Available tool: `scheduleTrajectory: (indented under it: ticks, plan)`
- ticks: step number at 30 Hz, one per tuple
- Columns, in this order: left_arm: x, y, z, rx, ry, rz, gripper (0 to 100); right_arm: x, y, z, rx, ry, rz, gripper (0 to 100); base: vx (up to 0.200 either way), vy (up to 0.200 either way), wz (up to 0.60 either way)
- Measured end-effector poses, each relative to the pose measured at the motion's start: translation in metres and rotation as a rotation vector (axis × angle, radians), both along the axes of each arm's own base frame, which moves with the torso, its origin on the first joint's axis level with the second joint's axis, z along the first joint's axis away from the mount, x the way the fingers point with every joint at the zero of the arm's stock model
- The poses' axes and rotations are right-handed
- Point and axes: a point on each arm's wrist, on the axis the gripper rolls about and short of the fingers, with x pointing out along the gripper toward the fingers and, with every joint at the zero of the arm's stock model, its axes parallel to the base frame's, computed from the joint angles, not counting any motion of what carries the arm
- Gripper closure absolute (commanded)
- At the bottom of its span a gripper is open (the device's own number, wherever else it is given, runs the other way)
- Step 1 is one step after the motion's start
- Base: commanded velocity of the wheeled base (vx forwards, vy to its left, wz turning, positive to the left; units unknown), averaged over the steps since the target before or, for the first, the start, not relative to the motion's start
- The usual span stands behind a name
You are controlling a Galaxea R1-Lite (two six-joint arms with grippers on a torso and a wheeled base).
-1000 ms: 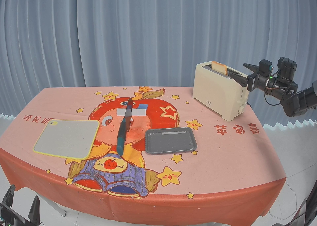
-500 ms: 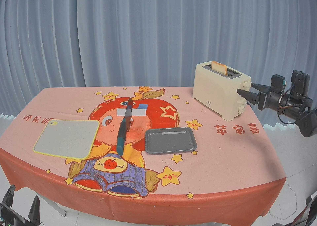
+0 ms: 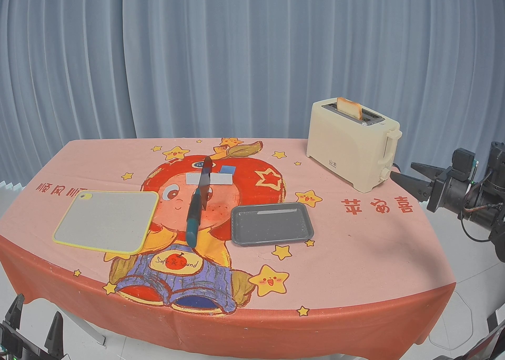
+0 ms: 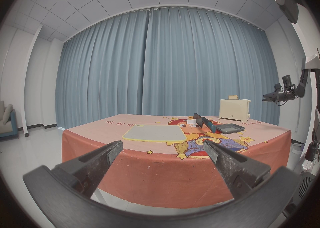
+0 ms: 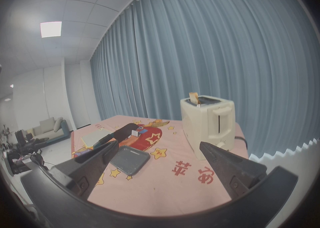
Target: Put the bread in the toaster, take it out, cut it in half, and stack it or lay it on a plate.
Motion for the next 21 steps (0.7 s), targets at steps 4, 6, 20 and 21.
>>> scheduleTrajectory:
  ticks: [4, 6, 20, 21]
  plan:
    - [0.000, 0.000, 0.000, 0.000, 0.000, 0.000, 0, -0.005, -0.006, 0.001, 0.008, -0.095, -0.025, 100, 0.000, 0.000, 0.00]
    - [0.000, 0.000, 0.000, 0.000, 0.000, 0.000, 0, -0.005, -0.010, 0.001, 0.011, -0.139, -0.043, 100, 0.000, 0.000, 0.00]
    - [0.000, 0.000, 0.000, 0.000, 0.000, 0.000, 0, -0.009, -0.020, -0.028, -0.014, -0.106, -0.083, 100, 0.000, 0.000, 0.00]
    - [0.000, 0.000, 0.000, 0.000, 0.000, 0.000, 0, -0.009, -0.021, -0.032, -0.025, -0.093, -0.082, 100, 0.000, 0.000, 0.00]
